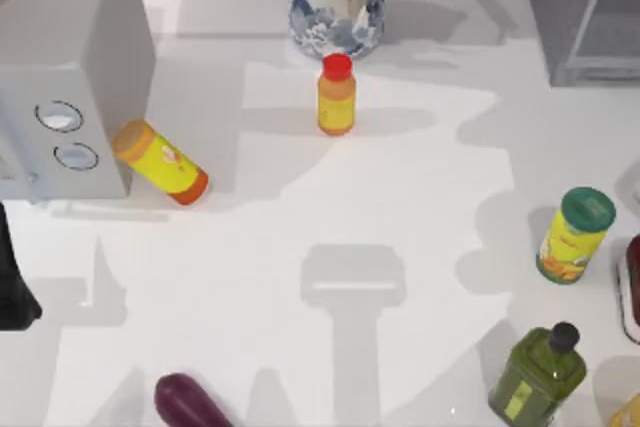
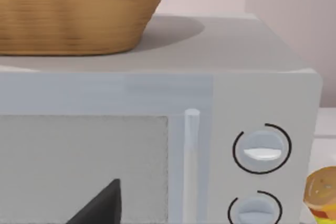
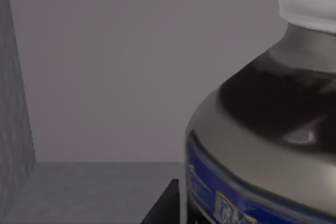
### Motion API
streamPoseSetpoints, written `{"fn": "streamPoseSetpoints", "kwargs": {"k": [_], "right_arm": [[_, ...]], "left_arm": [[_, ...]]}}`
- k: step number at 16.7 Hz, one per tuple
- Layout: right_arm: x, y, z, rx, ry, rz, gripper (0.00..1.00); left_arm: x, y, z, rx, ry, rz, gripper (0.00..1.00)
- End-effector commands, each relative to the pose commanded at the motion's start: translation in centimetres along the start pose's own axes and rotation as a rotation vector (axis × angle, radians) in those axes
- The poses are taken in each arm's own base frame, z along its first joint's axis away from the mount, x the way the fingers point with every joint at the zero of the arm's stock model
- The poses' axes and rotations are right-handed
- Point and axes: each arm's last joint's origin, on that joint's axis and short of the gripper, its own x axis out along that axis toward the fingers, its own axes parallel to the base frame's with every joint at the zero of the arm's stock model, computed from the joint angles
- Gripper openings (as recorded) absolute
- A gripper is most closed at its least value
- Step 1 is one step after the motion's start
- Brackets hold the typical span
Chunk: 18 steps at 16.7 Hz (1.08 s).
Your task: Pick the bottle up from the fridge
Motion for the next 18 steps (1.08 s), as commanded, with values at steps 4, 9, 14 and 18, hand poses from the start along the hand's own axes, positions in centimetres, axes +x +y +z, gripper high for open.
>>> {"fn": "streamPoseSetpoints", "kwargs": {"k": [4, 9, 14, 18], "right_arm": [[-3.8, 0.2, -0.3, 0.006, 0.000, 0.005, 0.00], [-4.2, 0.4, -0.3, 0.008, -0.002, 0.012, 0.00], [-5.6, 1.5, 1.4, 0.001, -0.008, 0.015, 0.00], [-9.7, 3.8, 4.5, -0.006, -0.010, 0.015, 0.00]], "left_arm": [[0.0, 0.0, 0.0, 0.000, 0.000, 0.000, 1.00], [0.0, 0.0, 0.0, 0.000, 0.000, 0.000, 1.00], [0.0, 0.0, 0.0, 0.000, 0.000, 0.000, 1.00], [0.0, 0.0, 0.0, 0.000, 0.000, 0.000, 1.00]]}}
